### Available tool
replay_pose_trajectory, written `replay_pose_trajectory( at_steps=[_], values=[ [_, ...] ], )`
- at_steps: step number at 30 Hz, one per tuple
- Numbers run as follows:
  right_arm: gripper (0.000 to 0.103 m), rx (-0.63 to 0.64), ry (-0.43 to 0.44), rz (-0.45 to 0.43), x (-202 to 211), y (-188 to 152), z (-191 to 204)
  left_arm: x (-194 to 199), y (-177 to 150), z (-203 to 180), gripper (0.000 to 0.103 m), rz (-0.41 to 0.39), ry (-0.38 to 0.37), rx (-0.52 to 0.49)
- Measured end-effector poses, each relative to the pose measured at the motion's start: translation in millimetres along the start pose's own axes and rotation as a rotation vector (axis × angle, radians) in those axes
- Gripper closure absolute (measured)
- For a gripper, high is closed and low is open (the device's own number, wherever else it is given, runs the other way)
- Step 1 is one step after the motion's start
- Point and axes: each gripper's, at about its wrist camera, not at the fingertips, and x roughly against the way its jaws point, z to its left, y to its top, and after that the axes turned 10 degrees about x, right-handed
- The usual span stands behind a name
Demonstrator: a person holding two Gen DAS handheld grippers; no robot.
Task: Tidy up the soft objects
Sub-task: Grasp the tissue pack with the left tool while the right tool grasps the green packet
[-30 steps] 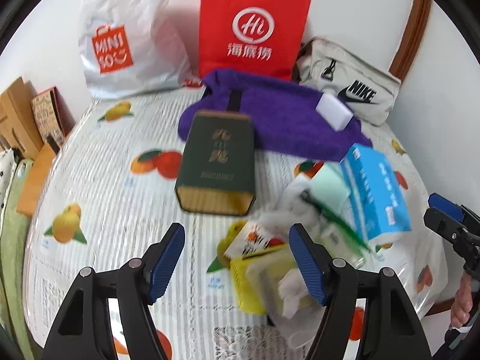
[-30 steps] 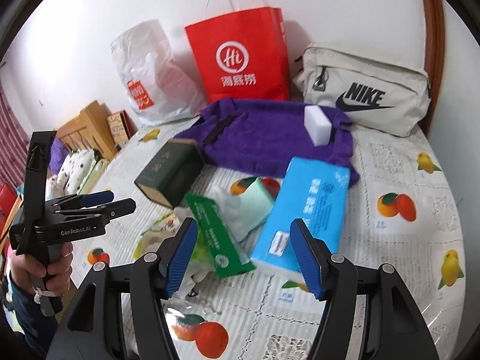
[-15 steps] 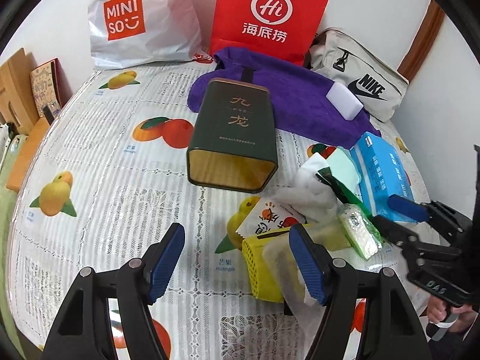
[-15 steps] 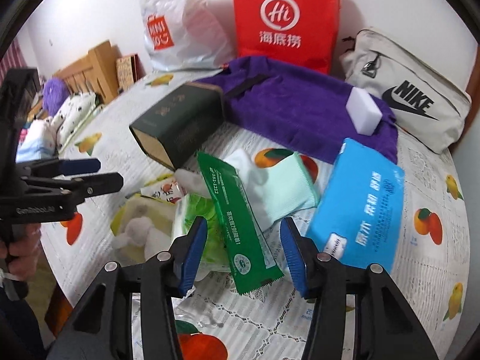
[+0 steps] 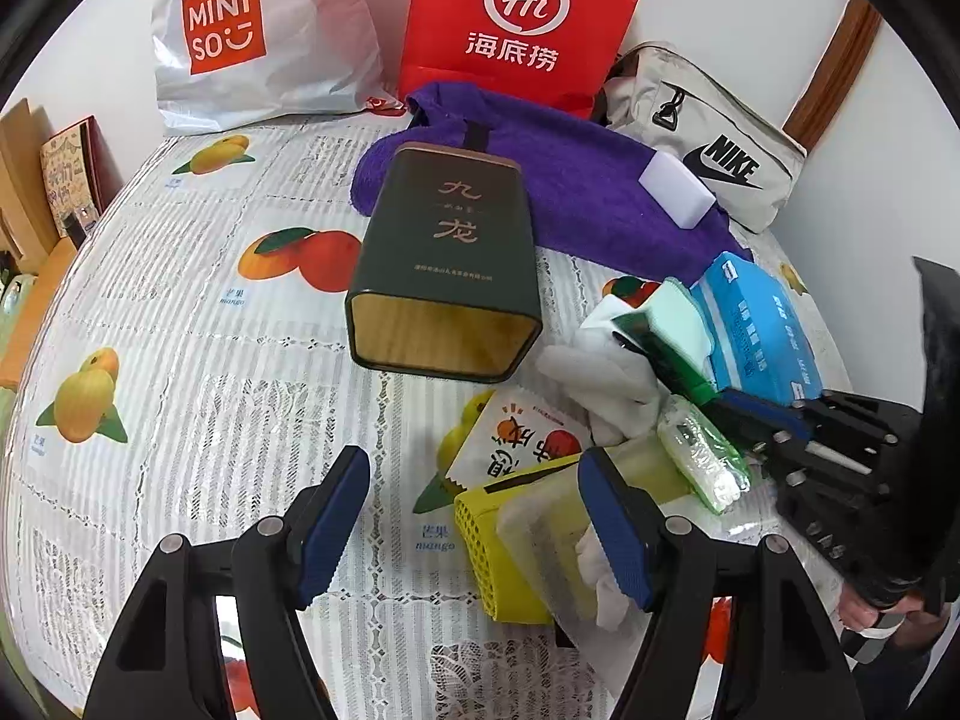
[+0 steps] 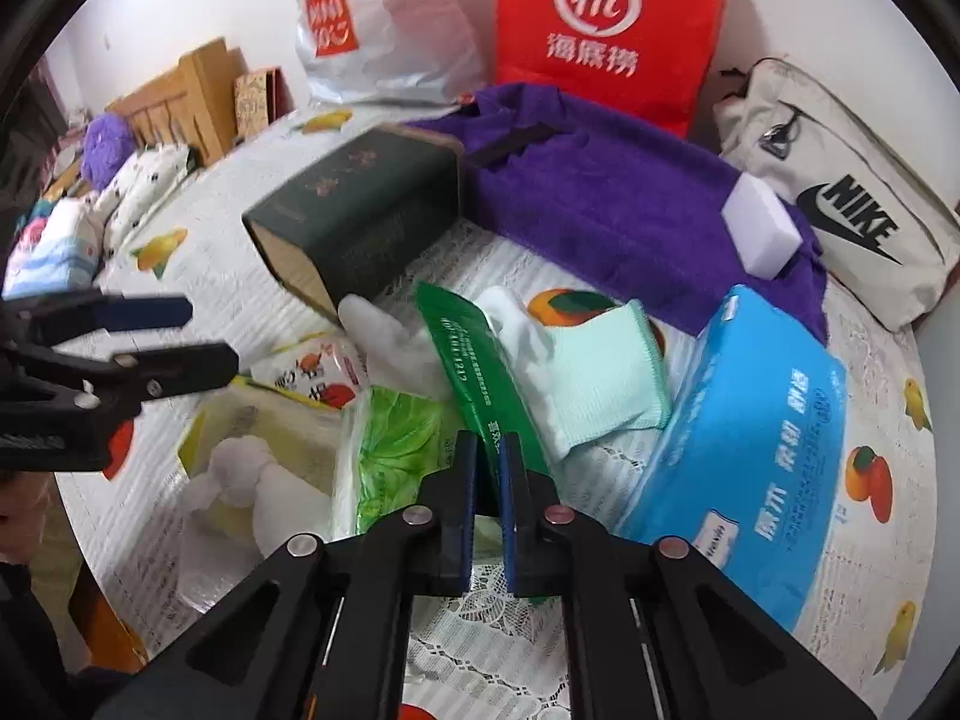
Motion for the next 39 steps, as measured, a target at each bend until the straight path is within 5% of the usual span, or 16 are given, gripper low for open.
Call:
replay_pose_trajectory(
  at_steps=[10,18,32,36,39],
  values=[
    [0.1,-0.104,0.036,-0.095,35.2,-6.0,-17.5,5.6,-5.2,-14.7,0.033,-0.004,-0.1,-0.027],
    [0.1,-0.132,-0.017,-0.164,78.9,-19.2,-27.9,-5.8,-12.1,-71.4,0.024,0.005,-0.164,-0.207],
    [0.1,-0.212,-0.047,-0.182,102.1,-51.3,-56.5,-46.0,-22.3,-111.9,0.023,0.054,-0.102,-0.348],
    [0.101,-0.221,-0.046,-0.173,104.9,-61.2,-56.7,-47.3,-22.8,-120.0,0.047,0.035,-0.1,-0.394],
    [0.1,-0.224,-0.036,-0.17,108.1,-69.5,-54.2,-42.1,-20.0,-119.9,0.05,0.02,-0.115,-0.394]
  ],
)
